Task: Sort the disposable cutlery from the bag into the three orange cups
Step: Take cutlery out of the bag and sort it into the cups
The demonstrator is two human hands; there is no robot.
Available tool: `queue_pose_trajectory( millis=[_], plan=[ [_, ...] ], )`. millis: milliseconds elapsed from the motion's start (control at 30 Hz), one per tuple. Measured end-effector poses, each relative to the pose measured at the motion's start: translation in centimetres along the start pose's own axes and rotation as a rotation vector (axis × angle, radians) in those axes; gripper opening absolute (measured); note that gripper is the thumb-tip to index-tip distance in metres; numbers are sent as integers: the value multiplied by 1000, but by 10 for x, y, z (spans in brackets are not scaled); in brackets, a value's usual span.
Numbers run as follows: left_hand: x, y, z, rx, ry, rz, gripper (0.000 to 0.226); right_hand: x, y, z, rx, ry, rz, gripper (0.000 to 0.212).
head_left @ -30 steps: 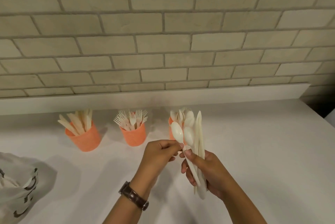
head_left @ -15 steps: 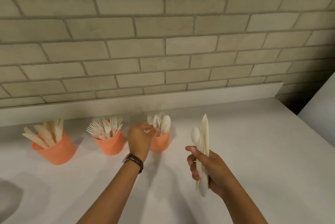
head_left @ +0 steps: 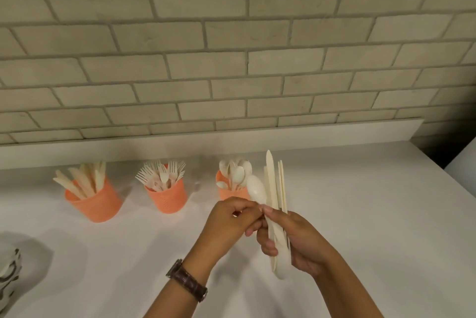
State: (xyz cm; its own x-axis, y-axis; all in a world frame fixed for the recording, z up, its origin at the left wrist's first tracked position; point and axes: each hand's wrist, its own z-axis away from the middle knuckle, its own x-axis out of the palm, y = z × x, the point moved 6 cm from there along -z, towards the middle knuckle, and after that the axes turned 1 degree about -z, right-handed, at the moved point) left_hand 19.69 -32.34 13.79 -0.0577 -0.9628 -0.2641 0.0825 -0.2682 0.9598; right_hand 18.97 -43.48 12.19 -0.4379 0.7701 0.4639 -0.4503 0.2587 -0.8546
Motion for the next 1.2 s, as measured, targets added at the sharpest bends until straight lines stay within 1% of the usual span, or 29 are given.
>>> queue_pose_trajectory(
  millis=[67, 167, 267, 367, 433, 500, 533, 567, 633, 667, 733, 767, 833, 867, 933, 1000, 1067, 1100, 1200],
  plan=[
    [-4, -2, 2, -11, 24, 34, 17, 5, 1, 1, 10, -10, 54, 36],
    [-8, -4, 2, -59, 62, 108, 13, 8, 0, 0, 6, 34, 109, 39],
    [-17, -1, 0, -88, 114, 182, 11, 2, -1, -1, -13, 110, 13, 37],
    [-48, 5, -11, -63, 312, 243, 11, -16, 0, 1, -19, 209, -67, 34],
    [-75, 11, -21, 21, 488, 230, 11, -27, 2, 4, -15, 256, -104, 34],
    [-93, 17, -32, 110, 624, 138, 5, -33, 4, 6, -8, 277, -167, 35],
    [-96, 17, -39, 142, 664, 68, 3, -35, 5, 6, -5, 279, -203, 35],
    [-97, 16, -46, 159, 682, 7, 6, -36, 5, 6, -3, 277, -239, 36],
    [-89, 4, -63, 137, 662, -106, 10, -34, 5, 5, -1, 258, -296, 36],
    [-82, -6, -72, 100, 625, -193, 11, -33, 4, 5, 1, 245, -317, 37],
    [-66, -34, -92, 28, 489, -398, 11, -30, 2, 5, 3, 217, -343, 38],
    [-61, -49, -100, -23, 418, -460, 12, -29, 1, 5, 4, 202, -346, 38],
    [-60, -69, -107, -112, 351, -470, 23, -27, -1, 5, 3, 178, -336, 37],
    [-62, -70, -108, -113, 360, -481, 30, -27, -3, 5, 2, 171, -321, 36],
    [-67, -59, -103, -56, 394, -528, 44, -27, -5, 4, -5, 172, -256, 34],
    [-72, -36, -86, 60, 450, -481, 49, -26, -7, 4, -10, 175, -185, 34],
    [-72, -6, -61, 295, 496, -500, 49, -21, -6, 3, 9, 135, -159, 35],
    [-69, 9, -46, 423, 471, -527, 47, -17, -4, 2, 27, 100, -152, 34],
    [-54, 40, -3, 741, 271, -687, 34, 0, 0, -1, 83, -17, -104, 31]
  ],
)
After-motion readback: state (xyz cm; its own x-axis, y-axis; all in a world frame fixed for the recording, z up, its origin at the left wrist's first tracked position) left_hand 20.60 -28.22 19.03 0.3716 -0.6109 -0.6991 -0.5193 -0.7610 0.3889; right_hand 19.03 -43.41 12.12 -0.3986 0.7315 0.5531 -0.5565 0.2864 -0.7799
